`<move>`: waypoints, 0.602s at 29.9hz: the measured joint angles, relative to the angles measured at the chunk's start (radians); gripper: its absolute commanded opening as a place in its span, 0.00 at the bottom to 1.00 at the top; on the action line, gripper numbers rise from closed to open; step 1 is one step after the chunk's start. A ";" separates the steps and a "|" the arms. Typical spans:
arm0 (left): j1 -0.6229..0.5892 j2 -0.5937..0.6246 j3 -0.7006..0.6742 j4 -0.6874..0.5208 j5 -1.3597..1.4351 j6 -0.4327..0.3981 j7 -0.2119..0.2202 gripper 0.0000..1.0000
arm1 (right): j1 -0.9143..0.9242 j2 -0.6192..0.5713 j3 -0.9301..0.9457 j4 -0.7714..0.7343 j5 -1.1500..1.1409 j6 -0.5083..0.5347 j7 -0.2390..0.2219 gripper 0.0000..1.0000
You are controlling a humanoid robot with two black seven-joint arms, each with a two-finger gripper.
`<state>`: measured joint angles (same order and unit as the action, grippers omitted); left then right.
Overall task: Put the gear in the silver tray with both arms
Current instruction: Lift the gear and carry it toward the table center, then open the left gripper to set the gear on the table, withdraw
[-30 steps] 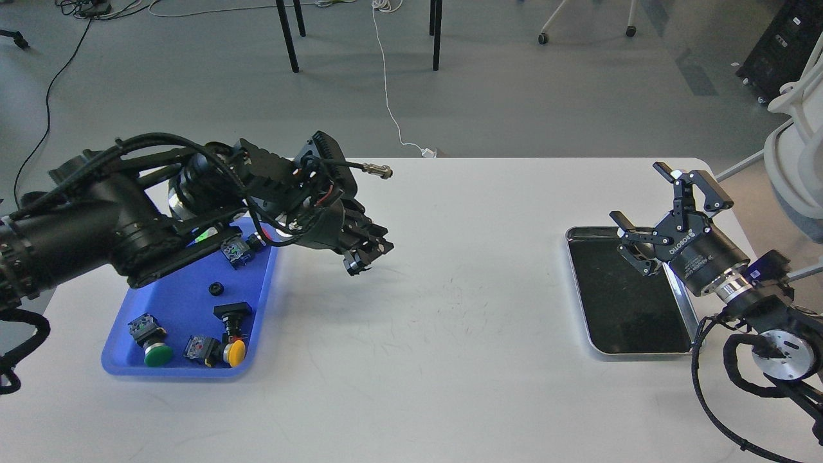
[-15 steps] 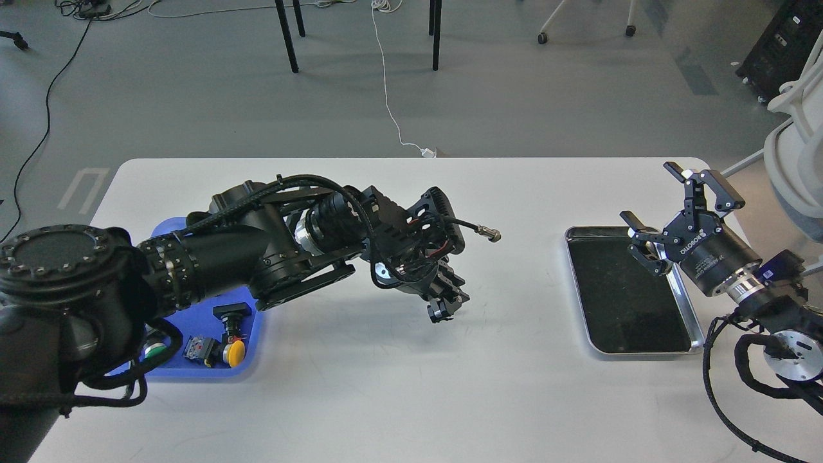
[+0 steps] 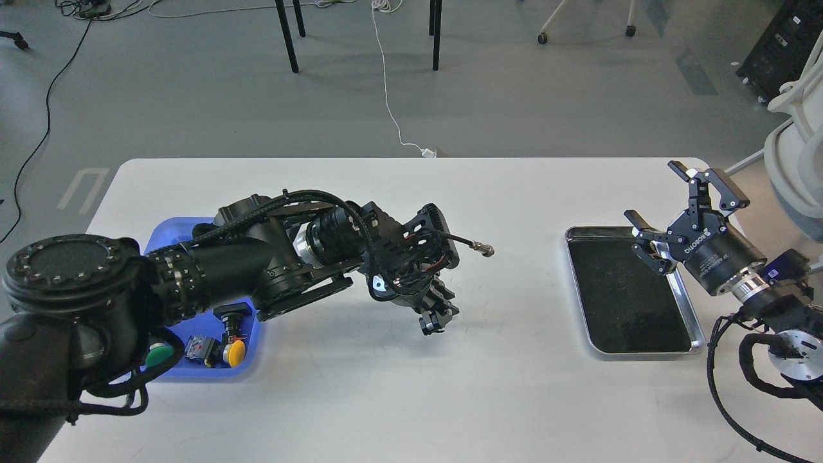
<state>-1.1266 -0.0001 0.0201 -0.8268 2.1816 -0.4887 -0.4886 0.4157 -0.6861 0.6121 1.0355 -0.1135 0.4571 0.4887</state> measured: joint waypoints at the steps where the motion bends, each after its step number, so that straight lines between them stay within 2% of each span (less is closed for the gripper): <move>1: 0.002 0.000 0.000 0.000 0.000 0.000 0.000 0.24 | 0.000 0.000 0.000 0.000 0.000 0.000 0.000 0.99; 5: 0.015 0.000 0.000 0.000 0.000 0.000 0.000 0.38 | 0.000 0.000 0.000 0.000 0.000 0.000 0.000 0.99; 10: 0.018 0.000 0.000 0.000 0.000 0.000 0.000 0.70 | 0.000 0.000 0.000 0.000 0.000 0.000 0.000 0.99; 18: 0.014 0.000 -0.015 -0.009 0.000 0.001 0.000 0.85 | 0.000 0.000 0.000 0.000 0.000 0.000 0.000 0.99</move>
<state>-1.1126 0.0000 0.0051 -0.8356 2.1816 -0.4873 -0.4887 0.4157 -0.6860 0.6121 1.0360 -0.1135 0.4571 0.4887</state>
